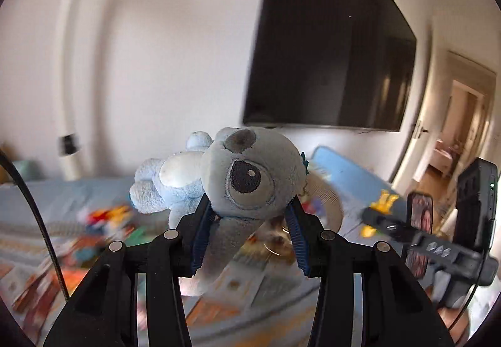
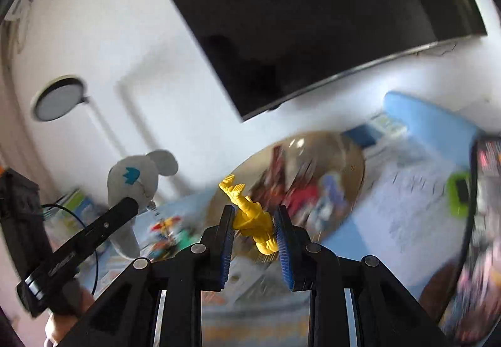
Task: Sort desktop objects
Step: 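Carry both toys to the golden bowl and open the left tool to drop the plush, then open the right tool over the bowl to drop the yellow figure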
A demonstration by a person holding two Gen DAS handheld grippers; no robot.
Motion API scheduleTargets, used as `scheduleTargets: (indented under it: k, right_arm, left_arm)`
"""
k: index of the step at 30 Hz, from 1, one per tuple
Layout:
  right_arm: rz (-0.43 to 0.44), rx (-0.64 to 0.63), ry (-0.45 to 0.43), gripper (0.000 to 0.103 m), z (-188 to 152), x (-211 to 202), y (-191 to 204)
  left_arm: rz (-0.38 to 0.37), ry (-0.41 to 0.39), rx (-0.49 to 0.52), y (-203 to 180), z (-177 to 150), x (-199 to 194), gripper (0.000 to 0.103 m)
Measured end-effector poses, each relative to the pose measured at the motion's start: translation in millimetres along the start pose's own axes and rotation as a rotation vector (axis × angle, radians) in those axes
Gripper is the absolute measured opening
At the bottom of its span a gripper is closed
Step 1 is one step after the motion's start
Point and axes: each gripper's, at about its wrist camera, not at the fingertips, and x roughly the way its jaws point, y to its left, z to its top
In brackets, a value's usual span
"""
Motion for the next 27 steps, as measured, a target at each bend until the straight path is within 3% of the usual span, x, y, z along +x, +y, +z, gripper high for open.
scheduleTargets:
  k: [3, 5, 7, 9, 11, 14, 19, 24, 27]
  right_arm:
    - [-0.040, -0.005, 0.003, 0.025, 8.5, 40.0, -1.1]
    - [0.014, 0.028, 0.027, 0.032, 9.8, 59.7, -7.9]
    - [0.028, 0.092, 0.034, 0.069, 8.6, 75.1, -20.7]
    - [0.041, 0.149, -0.019, 0.070, -1.0, 75.3, -34.1]
    - [0.053, 0.153, -0.040, 0.070, -9.7, 72.8, -41.6]
    - [0.046, 0.139, -0.066, 0.070, -16.6, 68.0, -40.7]
    - [-0.014, -0.047, -0.096, 0.070, -26.7, 57.2, -1.2]
    - [0.043, -0.158, 0.038, 0.073, -56.3, 24.6, 51.3]
    - [0.083, -0.207, 0.113, 0.073, -96.6, 14.0, 78.5]
  left_arm:
    - [-0.043, 0.002, -0.008, -1.8, 12.2, 40.8, 0.044]
    - [-0.048, 0.023, -0.004, 0.3, 15.4, 66.9, 0.047]
    - [-0.050, 0.072, -0.017, 7.6, 15.4, 90.3, 0.050]
    - [-0.044, 0.122, -0.044, 16.9, 14.5, 104.8, 0.050]
    - [-0.061, 0.122, -0.074, 26.6, 9.4, 102.6, 0.050]
    - [-0.074, 0.113, -0.085, 36.6, 1.8, 81.5, 0.052]
    - [-0.063, 0.095, -0.090, 40.0, -16.2, 24.8, 0.052]
    - [0.094, 0.070, -0.045, 65.8, -55.6, -56.3, 0.070]
    - [0.240, 0.061, -0.091, 113.1, -81.1, -109.0, 0.070]
